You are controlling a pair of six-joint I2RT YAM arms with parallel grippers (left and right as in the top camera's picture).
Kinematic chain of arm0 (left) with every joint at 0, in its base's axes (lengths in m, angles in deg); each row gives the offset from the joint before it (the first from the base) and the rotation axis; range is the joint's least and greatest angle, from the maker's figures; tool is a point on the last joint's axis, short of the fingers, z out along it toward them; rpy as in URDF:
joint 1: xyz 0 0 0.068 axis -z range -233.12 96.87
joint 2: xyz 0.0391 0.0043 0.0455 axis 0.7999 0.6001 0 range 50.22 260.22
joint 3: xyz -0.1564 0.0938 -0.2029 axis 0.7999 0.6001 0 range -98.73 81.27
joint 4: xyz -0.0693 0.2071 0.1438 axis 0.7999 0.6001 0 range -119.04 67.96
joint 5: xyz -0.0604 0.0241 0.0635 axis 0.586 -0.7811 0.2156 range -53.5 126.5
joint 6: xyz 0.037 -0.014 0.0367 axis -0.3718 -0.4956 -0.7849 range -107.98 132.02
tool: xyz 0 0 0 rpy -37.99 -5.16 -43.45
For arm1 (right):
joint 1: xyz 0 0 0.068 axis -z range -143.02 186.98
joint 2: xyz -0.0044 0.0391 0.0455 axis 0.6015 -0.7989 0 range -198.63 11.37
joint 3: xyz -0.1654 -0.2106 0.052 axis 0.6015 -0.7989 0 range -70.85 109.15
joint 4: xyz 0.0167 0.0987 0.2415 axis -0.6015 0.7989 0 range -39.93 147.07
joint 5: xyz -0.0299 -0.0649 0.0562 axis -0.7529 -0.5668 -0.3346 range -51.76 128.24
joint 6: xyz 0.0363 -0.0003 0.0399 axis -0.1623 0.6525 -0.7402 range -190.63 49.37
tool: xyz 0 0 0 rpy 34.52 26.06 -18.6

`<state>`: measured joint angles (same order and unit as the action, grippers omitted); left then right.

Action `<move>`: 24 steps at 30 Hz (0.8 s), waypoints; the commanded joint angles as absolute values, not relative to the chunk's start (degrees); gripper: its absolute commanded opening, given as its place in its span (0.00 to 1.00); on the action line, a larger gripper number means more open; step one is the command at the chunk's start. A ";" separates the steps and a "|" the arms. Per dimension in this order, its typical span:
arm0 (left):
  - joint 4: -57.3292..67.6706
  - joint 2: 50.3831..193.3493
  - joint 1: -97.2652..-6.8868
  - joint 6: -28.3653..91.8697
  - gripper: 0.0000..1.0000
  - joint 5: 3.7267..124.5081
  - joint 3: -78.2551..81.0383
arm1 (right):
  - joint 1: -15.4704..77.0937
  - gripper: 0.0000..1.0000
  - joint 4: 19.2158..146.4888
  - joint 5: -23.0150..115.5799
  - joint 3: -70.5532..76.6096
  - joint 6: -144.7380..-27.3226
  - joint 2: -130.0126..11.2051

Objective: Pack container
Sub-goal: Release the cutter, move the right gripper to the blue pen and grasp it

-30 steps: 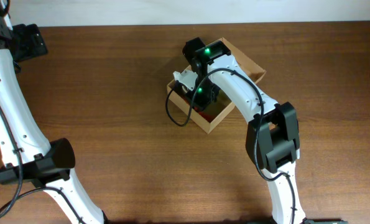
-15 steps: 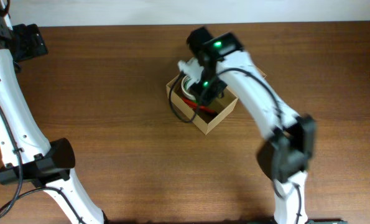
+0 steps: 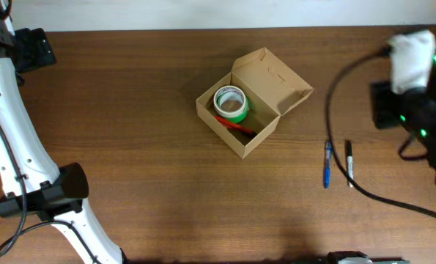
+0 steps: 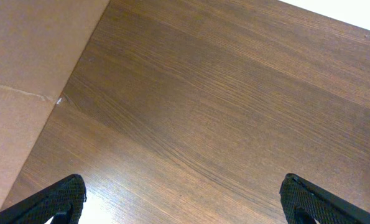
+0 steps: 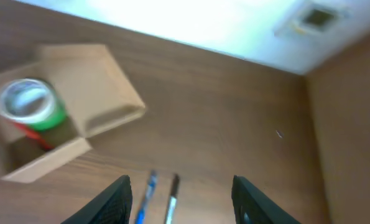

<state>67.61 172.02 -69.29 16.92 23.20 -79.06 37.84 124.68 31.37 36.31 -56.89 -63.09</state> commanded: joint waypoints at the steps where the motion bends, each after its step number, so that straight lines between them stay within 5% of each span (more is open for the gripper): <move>1: 67.63 172.45 -69.53 16.22 1.00 23.64 -78.89 | 44.05 0.54 122.38 34.99 23.28 -58.45 -64.79; 6: 67.63 172.45 -69.53 16.24 1.00 23.64 -78.89 | 47.04 0.67 118.29 38.51 8.33 -66.03 -69.12; 24: 67.63 172.45 -69.53 16.22 1.00 23.64 -78.89 | 47.02 0.58 110.23 42.34 0.61 -70.75 -92.07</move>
